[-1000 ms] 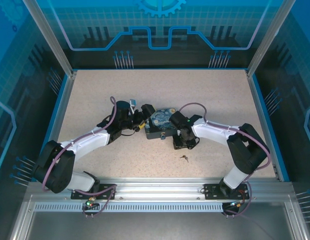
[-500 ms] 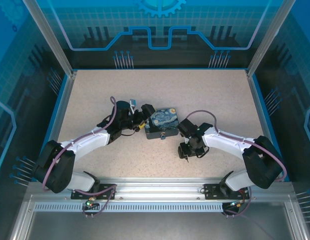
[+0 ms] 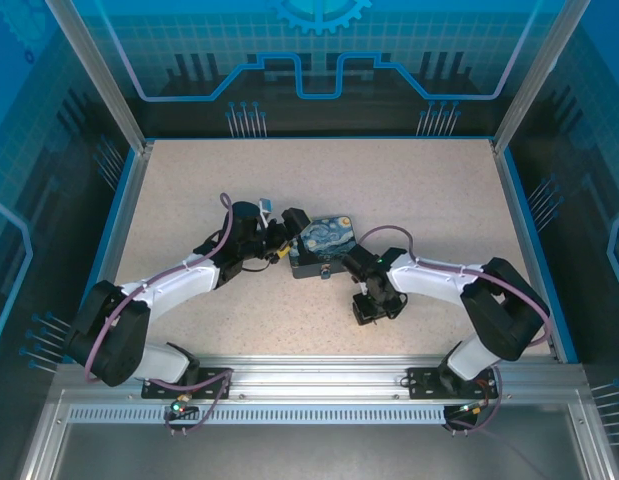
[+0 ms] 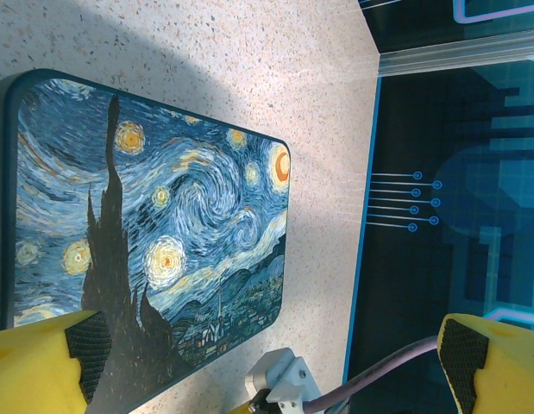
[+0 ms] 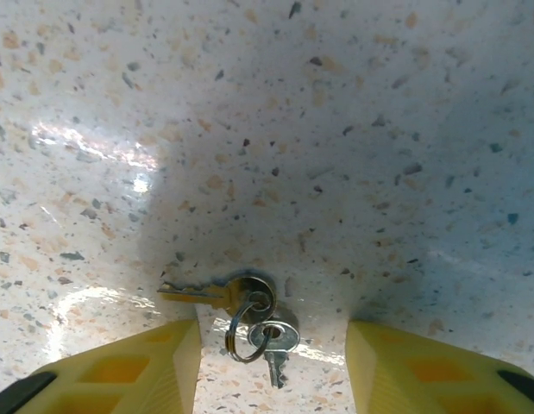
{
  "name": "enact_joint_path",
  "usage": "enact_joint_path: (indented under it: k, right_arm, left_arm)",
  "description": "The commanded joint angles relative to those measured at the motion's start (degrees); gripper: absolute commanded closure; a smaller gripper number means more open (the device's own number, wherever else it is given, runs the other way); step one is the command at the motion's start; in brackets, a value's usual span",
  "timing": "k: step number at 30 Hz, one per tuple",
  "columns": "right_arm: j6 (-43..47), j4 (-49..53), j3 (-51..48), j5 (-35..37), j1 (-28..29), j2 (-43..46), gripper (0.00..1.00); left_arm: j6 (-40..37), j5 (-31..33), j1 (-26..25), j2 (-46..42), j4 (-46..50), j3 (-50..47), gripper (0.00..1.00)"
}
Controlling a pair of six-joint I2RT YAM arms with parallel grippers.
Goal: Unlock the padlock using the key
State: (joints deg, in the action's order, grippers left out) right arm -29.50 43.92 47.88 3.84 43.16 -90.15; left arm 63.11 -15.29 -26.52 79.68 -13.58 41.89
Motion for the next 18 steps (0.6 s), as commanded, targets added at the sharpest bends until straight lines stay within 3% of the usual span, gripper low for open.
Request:
enact_joint_path:
  k: [1,14,18]
  right_arm:
    - [0.7,0.7,1.5,2.4,1.4,-2.7,0.54]
    - [1.4,-0.8,2.2,2.4,1.6,-6.9,0.70]
    - [1.7,-0.8,2.2,2.0,1.6,-7.7,0.82]
  left_arm:
    - [0.2,0.1,0.2,-0.2,0.8,0.9,0.01]
    - [0.3,-0.1,0.2,-0.1,0.5,0.8,0.01]
    - [0.3,-0.2,0.2,-0.3,0.5,0.8,0.01]
